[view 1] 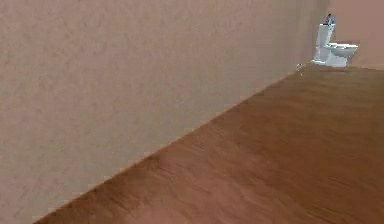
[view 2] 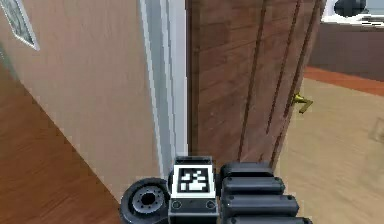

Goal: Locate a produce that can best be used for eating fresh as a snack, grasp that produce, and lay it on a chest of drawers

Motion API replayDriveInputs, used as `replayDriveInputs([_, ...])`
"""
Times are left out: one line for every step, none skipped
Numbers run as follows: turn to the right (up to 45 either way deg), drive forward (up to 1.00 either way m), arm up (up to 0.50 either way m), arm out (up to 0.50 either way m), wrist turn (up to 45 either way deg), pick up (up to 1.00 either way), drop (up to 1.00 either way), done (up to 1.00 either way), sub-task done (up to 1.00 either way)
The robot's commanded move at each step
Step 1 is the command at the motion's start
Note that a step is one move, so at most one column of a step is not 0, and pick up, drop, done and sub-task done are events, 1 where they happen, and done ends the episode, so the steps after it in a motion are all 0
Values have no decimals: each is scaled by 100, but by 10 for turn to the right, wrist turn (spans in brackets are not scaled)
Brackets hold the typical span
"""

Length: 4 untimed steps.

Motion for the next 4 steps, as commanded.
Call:
replayDriveInputs([420, 0, 0, 0, 0, 0, 0, 0, 0])
replayDriveInputs([0, 100, 0, 0, 0, 0, 0, 0, 0])
replayDriveInputs([0, 100, 0, 0, 0, 0, 0, 0, 0])
replayDriveInputs([0, 100, 0, 0, 0, 0, 0, 0, 0])
